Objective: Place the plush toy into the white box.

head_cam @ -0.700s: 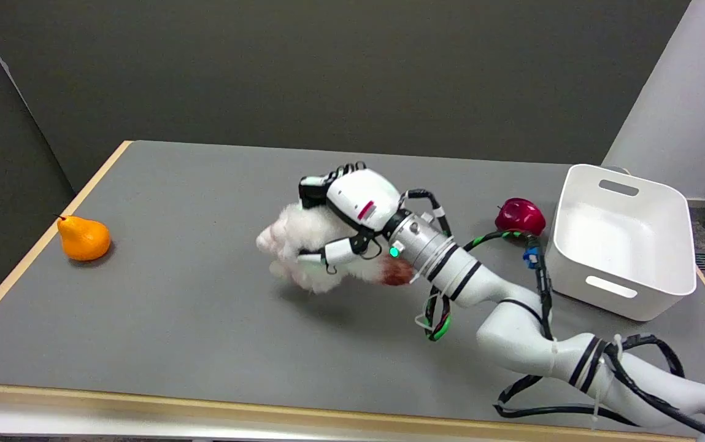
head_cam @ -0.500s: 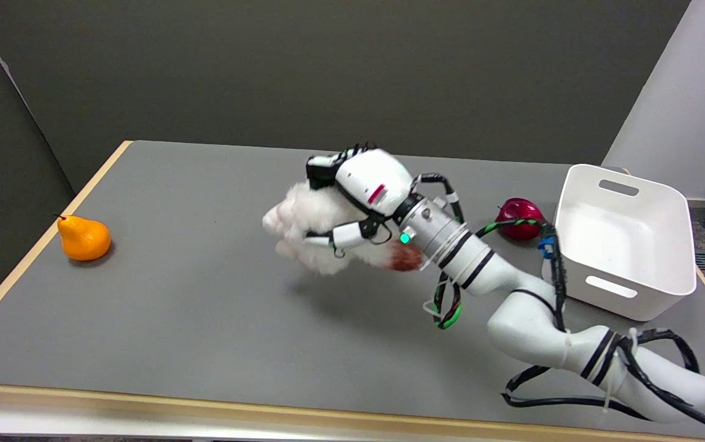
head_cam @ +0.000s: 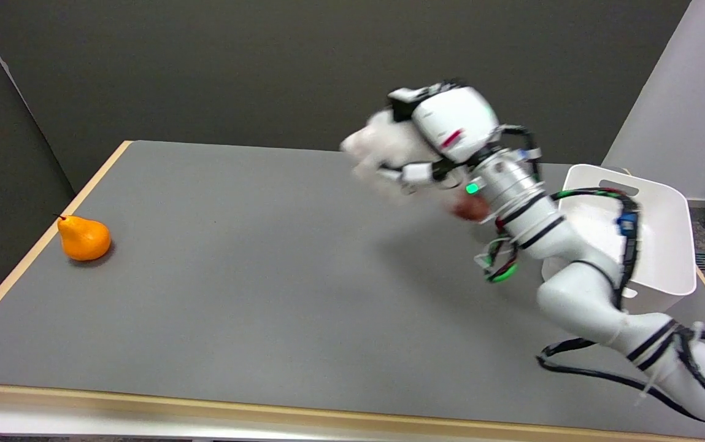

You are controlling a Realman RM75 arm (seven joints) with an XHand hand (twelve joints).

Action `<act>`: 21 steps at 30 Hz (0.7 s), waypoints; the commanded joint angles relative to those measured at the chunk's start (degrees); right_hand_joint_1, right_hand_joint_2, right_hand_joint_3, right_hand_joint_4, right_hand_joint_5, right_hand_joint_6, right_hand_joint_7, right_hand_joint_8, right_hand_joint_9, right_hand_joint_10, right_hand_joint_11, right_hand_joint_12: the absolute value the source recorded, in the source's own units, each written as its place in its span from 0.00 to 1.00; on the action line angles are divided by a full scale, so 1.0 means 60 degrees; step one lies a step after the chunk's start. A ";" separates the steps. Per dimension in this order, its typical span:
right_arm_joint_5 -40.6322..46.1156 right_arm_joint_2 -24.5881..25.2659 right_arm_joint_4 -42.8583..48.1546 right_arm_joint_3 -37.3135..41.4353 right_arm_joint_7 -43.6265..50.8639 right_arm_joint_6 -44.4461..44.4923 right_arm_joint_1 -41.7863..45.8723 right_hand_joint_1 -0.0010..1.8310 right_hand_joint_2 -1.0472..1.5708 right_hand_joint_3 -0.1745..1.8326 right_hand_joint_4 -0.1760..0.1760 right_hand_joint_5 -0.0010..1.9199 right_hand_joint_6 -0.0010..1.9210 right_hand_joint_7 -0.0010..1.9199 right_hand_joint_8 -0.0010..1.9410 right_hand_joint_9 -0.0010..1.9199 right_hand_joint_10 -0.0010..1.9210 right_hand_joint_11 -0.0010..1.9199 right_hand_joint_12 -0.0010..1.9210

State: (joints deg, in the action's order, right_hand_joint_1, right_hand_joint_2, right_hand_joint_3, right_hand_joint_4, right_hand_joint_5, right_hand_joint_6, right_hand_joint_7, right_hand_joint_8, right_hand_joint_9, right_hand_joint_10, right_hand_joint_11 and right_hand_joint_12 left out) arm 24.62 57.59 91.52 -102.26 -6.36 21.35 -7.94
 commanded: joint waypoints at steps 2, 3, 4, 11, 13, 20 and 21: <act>0.2368 -0.0729 -0.0437 0.5720 0.2610 0.0360 0.3014 0.66 0.80 0.30 0.00 0.32 0.76 0.48 0.71 0.43 0.68 0.40 0.99; 0.2545 -0.0731 -0.0505 0.5998 0.2622 0.0573 0.3328 0.66 0.80 0.30 0.00 0.32 0.76 0.48 0.71 0.43 0.68 0.40 0.99; 0.2732 -0.0720 -0.0560 0.6280 0.2635 0.0847 0.3685 0.66 0.79 0.30 0.00 0.32 0.76 0.48 0.71 0.43 0.68 0.40 0.99; 0.3632 -0.0532 -0.0769 0.7226 0.2704 0.2107 0.5339 0.66 0.79 0.30 0.00 0.32 0.76 0.48 0.71 0.43 0.68 0.40 0.99; 0.3803 -0.0532 -0.0882 0.7288 0.2704 0.2392 0.5653 0.66 0.79 0.31 0.00 0.32 0.76 0.48 0.71 0.43 0.68 0.40 0.99; 0.4034 -0.0591 -0.1438 0.6873 0.2610 0.2693 0.5935 0.66 0.79 0.31 0.00 0.33 0.76 0.48 0.70 0.43 0.68 0.41 0.99; 0.4034 -0.0645 -0.1518 0.6588 0.2599 0.2693 0.5869 0.66 0.79 0.31 0.00 0.33 0.76 0.48 0.70 0.43 0.68 0.41 0.99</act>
State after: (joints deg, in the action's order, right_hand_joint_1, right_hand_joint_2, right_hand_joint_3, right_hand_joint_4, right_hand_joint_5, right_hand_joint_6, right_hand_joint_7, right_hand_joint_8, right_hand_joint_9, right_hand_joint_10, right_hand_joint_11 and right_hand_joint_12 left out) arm 40.65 54.82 88.15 -69.18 6.65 29.75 15.50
